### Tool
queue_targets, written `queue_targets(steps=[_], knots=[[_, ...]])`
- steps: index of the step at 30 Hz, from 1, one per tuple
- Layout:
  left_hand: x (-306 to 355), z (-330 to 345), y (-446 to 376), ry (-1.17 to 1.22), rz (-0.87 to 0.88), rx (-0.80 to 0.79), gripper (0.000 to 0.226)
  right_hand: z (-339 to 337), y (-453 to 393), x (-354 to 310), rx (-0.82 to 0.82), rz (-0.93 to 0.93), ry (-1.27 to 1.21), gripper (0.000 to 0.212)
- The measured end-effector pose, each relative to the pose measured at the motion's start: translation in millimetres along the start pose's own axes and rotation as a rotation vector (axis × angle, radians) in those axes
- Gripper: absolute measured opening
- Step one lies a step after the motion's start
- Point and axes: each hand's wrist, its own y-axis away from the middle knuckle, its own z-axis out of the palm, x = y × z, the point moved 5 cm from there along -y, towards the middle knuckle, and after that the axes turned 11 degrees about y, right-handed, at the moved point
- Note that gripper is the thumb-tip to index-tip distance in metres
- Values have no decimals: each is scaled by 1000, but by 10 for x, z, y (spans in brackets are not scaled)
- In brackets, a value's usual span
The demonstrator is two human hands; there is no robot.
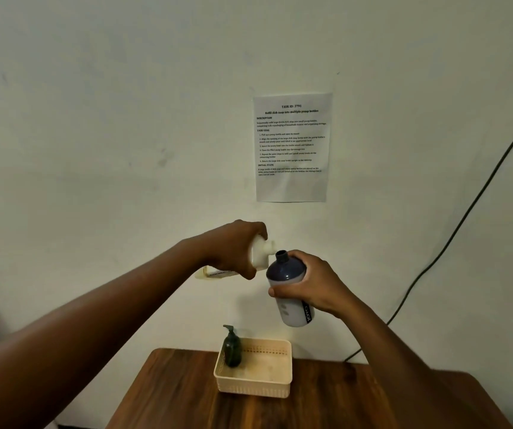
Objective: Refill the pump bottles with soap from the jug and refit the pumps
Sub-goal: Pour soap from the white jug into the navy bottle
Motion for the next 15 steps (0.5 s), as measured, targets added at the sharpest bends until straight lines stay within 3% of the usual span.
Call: queue_targets(steps=[15], knots=[[113, -79, -35, -157, 25, 4, 67, 5, -48, 12, 11, 16, 8, 65]])
